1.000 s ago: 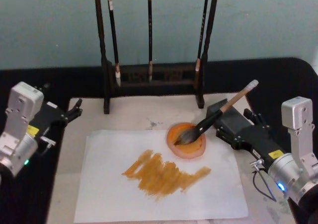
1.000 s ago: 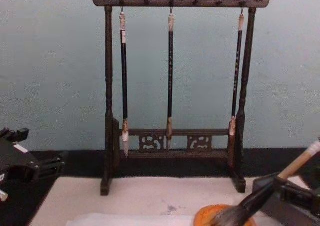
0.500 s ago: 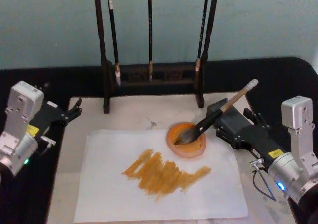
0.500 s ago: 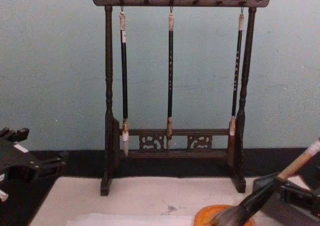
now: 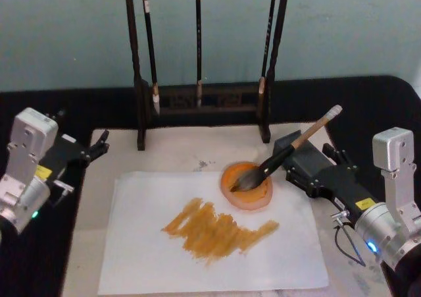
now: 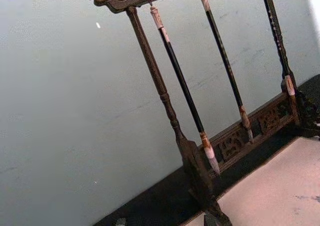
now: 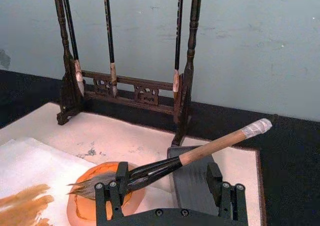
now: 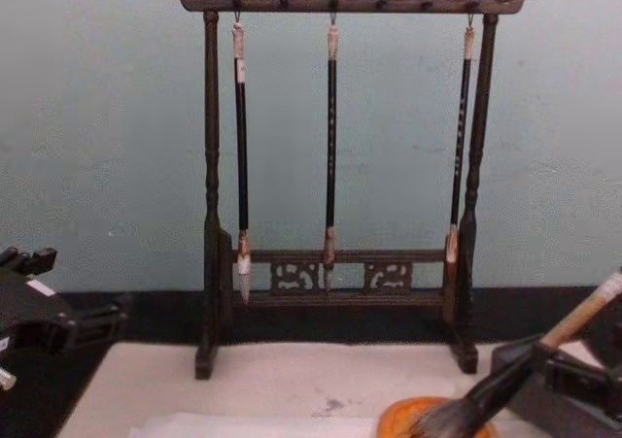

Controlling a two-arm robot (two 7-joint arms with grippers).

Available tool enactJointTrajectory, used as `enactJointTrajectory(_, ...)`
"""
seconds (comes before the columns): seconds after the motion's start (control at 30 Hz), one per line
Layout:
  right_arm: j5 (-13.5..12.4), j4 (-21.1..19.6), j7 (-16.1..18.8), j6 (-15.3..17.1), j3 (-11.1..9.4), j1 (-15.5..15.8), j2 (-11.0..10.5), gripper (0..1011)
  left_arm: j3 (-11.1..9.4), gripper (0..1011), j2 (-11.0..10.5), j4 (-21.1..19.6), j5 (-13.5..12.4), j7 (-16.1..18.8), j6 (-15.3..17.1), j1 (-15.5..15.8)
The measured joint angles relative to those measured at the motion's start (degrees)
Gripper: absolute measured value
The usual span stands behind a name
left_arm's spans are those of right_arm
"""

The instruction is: Pick up the brush from the inkstone, write on the paper, then place the brush back to its original position.

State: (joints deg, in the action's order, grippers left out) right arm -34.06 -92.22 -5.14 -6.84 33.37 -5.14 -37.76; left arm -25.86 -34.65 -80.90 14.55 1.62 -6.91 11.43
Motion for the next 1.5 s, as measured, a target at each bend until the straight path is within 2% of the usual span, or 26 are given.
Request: enactJointTrajectory(1.5, 0.00, 0.00, 0.00, 0.00, 0.00, 0.00, 0.00, 1000, 0.00, 1010, 0.00, 0.00, 0.00, 0.00, 0.00, 0.00)
